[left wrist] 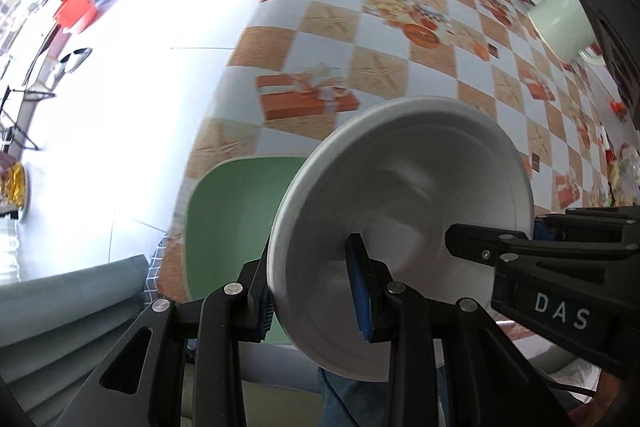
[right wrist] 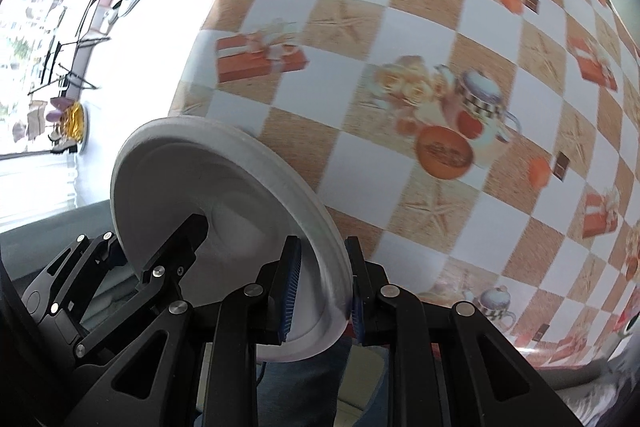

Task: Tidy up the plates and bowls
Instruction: 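Carry the white bowl with both grippers toward the green plate stack, then lower the white bowl onto the green plate and open both grippers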

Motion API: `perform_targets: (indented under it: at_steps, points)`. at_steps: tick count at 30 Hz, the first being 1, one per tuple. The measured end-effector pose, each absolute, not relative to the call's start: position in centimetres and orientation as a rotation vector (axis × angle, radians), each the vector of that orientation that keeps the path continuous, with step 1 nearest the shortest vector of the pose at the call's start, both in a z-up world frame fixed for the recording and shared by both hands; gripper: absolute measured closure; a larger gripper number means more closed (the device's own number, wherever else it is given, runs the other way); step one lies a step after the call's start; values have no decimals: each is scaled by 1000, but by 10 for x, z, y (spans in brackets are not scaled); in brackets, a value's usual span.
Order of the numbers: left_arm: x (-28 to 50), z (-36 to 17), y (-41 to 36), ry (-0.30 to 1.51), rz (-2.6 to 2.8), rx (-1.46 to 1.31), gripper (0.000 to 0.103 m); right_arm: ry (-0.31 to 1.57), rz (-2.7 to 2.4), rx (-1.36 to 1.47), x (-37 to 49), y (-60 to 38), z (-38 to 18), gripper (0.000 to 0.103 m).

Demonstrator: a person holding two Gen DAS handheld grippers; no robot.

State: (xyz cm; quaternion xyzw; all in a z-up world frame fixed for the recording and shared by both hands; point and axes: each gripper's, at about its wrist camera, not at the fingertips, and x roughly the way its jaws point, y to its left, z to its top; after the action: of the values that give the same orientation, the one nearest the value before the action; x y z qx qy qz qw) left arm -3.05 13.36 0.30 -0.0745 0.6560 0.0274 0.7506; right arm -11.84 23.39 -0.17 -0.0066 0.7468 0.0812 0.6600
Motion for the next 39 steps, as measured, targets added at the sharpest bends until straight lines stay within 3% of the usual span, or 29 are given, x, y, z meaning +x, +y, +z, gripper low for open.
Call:
perform_targets:
  at_steps: [16, 32, 36, 39]
  points:
    - [-56, -10, 192, 1460, 215, -254, 68, 1729, 304, -113, -112, 304, -29, 79]
    - [-52, -37, 198, 1520, 218, -264, 68, 1781, 296, -139, -102, 317, -63, 78]
    - [-51, -38, 198, 1518, 222, -252, 61, 1780, 308, -149, -102, 318, -62, 78]
    - [-53, -33, 199, 1492, 242, -221, 47, 1773, 309, -144, -102, 313, -59, 78]
